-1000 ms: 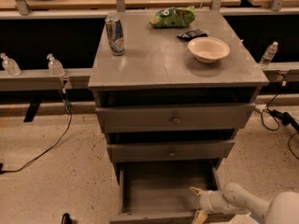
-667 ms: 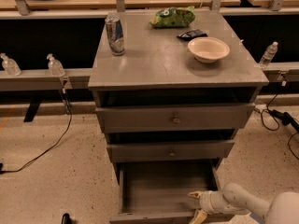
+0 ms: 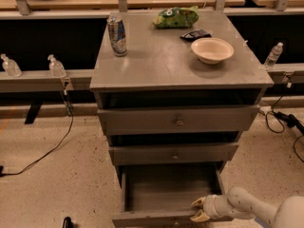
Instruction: Close bottom drawer
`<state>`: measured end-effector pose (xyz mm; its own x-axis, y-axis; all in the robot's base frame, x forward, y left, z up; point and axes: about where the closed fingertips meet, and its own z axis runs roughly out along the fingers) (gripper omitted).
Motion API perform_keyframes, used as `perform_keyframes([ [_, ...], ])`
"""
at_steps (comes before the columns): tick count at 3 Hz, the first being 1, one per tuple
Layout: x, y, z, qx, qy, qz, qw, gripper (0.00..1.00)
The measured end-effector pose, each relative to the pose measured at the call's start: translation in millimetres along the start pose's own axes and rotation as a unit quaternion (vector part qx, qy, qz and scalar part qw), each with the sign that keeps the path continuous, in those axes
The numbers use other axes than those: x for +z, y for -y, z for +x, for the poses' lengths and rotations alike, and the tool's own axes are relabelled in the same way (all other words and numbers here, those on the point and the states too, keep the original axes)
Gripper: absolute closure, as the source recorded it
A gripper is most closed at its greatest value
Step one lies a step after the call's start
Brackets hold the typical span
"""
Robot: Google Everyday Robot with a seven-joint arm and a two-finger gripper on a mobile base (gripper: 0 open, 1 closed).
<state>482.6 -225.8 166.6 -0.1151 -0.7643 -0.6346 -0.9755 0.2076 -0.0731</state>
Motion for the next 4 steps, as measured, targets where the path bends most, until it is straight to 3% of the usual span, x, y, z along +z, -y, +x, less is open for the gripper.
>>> perform_keyframes([
  [1, 0.0, 0.0, 0.0, 0.0, 0.0, 0.0, 1.0, 0.6],
  [2, -7.2, 14.7, -23.4, -0.023, 0.008, 0.011, 0.9996, 0.36],
  [3, -7.3, 14.6, -23.4, -0.023, 0.008, 0.011, 0.9996, 0.14],
  [4, -23.2, 27.8, -63.5, -0.06, 0.028, 0.024, 0.9975, 0.0],
])
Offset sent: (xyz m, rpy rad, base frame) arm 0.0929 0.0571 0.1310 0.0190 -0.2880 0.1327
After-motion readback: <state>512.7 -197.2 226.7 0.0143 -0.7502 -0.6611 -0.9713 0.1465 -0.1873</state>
